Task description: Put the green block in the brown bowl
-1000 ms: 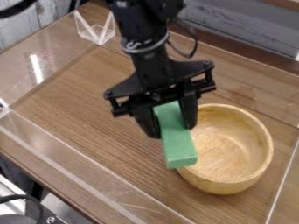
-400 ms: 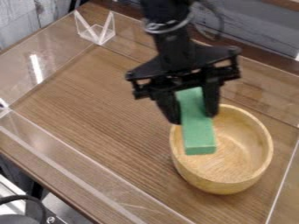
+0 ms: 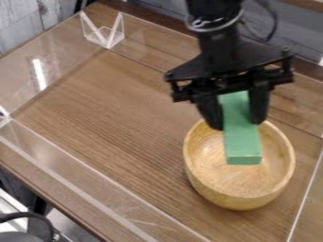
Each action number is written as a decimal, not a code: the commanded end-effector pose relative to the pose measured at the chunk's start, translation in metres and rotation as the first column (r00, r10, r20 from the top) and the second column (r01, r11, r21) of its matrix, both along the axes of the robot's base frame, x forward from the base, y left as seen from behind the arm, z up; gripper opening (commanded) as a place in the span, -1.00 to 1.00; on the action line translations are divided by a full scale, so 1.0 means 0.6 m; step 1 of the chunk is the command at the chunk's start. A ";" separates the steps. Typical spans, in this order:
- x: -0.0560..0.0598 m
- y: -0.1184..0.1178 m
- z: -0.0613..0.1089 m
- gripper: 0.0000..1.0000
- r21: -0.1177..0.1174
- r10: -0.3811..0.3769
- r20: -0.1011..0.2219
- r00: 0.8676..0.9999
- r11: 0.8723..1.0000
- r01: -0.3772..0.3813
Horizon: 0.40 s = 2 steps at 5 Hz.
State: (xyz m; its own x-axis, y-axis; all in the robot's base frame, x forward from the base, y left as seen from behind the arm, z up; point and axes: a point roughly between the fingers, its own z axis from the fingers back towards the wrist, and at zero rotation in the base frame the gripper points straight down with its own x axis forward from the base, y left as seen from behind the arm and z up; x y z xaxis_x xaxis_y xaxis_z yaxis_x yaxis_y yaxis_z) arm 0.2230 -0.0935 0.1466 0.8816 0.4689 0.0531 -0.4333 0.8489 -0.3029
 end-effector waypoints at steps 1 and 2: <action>0.015 -0.015 0.026 -1.00 -0.009 -0.014 0.069 0.998 1.000 0.015; 0.018 -0.024 0.028 -1.00 -0.009 -0.022 0.078 0.997 1.000 0.023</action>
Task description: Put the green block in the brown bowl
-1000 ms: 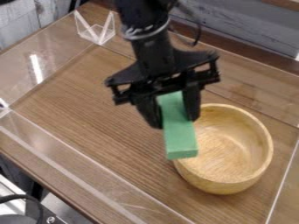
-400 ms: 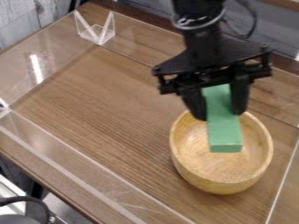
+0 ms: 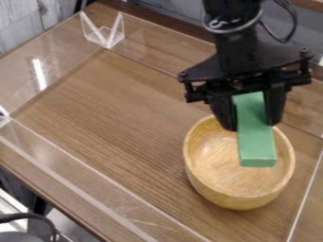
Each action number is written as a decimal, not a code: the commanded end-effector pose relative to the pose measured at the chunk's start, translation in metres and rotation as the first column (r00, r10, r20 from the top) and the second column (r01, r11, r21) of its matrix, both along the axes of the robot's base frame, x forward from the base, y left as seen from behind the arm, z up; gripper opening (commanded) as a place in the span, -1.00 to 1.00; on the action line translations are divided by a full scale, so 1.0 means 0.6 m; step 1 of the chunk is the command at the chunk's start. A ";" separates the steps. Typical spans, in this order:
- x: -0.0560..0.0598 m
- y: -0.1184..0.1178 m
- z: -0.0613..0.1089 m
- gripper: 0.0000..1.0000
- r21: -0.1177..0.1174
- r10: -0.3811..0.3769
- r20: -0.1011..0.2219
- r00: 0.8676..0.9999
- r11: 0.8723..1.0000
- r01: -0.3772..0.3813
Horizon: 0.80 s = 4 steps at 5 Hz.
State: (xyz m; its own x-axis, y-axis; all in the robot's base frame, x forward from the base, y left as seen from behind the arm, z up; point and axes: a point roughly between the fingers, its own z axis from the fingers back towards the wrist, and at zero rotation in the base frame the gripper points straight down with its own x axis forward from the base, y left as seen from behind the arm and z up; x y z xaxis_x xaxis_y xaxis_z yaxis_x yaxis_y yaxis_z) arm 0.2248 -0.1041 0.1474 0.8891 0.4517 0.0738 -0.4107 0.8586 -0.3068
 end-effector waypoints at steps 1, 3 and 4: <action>0.018 -0.010 0.022 -1.00 -0.017 -0.003 0.062 0.998 1.000 0.004; 0.025 -0.017 0.007 -1.00 -0.016 -0.014 0.070 0.997 1.000 0.015; 0.029 -0.015 0.004 -1.00 -0.016 -0.018 0.075 0.997 1.000 0.020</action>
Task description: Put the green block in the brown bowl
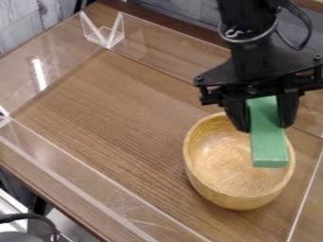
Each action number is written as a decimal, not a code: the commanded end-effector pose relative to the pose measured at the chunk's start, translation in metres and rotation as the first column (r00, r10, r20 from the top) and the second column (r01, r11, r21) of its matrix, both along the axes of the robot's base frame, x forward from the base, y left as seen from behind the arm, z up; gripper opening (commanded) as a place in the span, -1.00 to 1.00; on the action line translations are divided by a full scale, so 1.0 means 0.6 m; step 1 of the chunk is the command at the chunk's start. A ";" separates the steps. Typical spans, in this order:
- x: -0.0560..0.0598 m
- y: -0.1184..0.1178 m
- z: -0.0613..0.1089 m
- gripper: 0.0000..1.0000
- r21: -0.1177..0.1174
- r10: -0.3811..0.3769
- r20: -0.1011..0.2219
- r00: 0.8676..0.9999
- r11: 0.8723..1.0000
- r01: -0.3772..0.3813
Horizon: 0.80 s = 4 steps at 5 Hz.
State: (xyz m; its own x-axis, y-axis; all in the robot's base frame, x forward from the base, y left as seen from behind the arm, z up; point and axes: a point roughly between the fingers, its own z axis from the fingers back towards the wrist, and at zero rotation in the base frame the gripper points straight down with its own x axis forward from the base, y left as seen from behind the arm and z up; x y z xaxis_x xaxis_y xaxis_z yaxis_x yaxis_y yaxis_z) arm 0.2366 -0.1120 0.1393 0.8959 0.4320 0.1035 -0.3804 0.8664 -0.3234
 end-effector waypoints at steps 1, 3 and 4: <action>0.014 -0.001 0.016 -1.00 -0.015 0.000 0.045 0.999 1.000 0.000; 0.020 0.002 0.013 -1.00 -0.016 -0.004 0.056 0.998 1.000 0.005; 0.022 0.003 0.012 -1.00 -0.016 -0.005 0.061 0.998 1.000 0.006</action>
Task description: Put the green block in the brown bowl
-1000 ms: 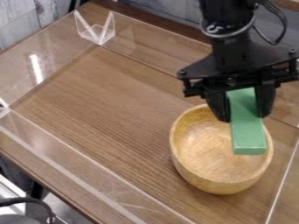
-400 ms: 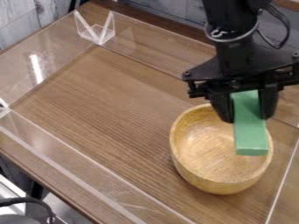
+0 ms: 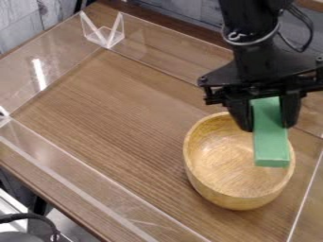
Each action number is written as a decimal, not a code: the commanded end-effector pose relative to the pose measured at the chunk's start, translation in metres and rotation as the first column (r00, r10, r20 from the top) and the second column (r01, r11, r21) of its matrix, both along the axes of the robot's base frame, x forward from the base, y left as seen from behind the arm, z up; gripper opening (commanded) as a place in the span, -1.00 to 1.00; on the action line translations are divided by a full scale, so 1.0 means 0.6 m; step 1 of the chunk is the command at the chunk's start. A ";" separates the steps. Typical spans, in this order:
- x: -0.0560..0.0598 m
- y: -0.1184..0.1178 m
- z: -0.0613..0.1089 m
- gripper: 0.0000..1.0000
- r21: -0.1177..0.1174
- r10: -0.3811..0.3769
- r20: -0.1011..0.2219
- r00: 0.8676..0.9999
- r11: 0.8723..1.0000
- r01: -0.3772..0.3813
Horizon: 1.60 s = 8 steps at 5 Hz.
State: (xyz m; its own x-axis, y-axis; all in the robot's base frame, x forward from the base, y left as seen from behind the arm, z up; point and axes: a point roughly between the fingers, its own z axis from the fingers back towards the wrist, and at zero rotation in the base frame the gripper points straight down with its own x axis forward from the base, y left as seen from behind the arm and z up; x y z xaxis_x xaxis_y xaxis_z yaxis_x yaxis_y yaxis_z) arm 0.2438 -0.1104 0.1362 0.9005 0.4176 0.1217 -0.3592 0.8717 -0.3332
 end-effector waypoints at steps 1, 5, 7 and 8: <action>0.012 0.002 0.017 -1.00 -0.015 0.010 0.044 0.999 1.000 -0.009; 0.018 0.005 0.015 -1.00 -0.016 0.004 0.064 0.998 1.000 -0.003; 0.020 0.007 0.007 -1.00 -0.014 -0.004 0.065 0.998 1.000 0.005; 0.022 0.007 -0.005 -1.00 -0.012 -0.009 0.058 0.998 1.000 0.010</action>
State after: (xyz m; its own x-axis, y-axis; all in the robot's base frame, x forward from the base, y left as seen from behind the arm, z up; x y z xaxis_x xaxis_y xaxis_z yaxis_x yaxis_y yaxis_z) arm 0.2516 -0.1079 0.1248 0.9065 0.3973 0.1428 -0.3315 0.8793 -0.3420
